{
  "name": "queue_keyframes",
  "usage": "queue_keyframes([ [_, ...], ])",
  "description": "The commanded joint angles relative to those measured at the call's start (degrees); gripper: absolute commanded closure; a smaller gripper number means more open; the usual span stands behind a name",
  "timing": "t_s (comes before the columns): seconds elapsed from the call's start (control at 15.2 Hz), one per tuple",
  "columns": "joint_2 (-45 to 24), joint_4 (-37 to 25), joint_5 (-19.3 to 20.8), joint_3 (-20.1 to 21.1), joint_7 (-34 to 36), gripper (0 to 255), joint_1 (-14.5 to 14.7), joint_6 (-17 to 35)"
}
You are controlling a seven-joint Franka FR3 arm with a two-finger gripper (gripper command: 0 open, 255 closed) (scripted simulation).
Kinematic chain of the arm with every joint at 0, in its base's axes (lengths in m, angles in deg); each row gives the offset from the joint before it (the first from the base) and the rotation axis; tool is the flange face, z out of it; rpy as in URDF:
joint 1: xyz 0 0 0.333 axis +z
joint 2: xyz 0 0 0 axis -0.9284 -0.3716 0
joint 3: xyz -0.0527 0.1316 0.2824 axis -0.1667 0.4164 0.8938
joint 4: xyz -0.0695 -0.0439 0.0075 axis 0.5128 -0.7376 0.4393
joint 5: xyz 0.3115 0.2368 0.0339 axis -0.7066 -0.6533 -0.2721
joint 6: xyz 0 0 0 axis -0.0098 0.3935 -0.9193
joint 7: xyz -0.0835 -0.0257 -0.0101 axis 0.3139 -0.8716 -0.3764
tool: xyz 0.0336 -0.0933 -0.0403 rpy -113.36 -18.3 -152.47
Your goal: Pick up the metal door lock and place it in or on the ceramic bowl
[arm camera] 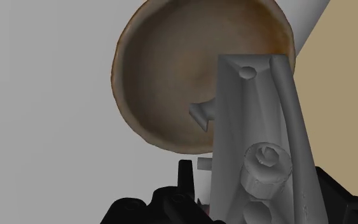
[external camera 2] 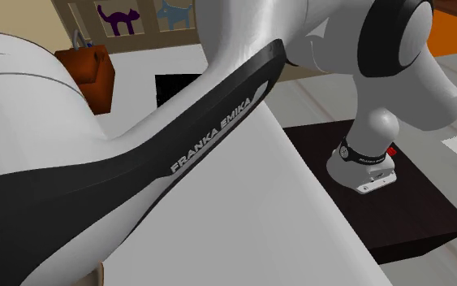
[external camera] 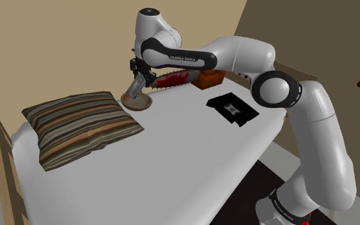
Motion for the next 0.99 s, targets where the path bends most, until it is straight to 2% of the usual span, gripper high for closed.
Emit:
queue_keyframes([
  [0.0,-0.31,0.92,0.21,-0.12,0.43,255,-0.15,1.20],
  [0.66,-1.10,7.32,1.47,-0.64,3.02,255,-1.18,7.81],
  [0.92,-1.11,7.32,1.50,-0.61,3.03,255,-1.20,7.80],
])
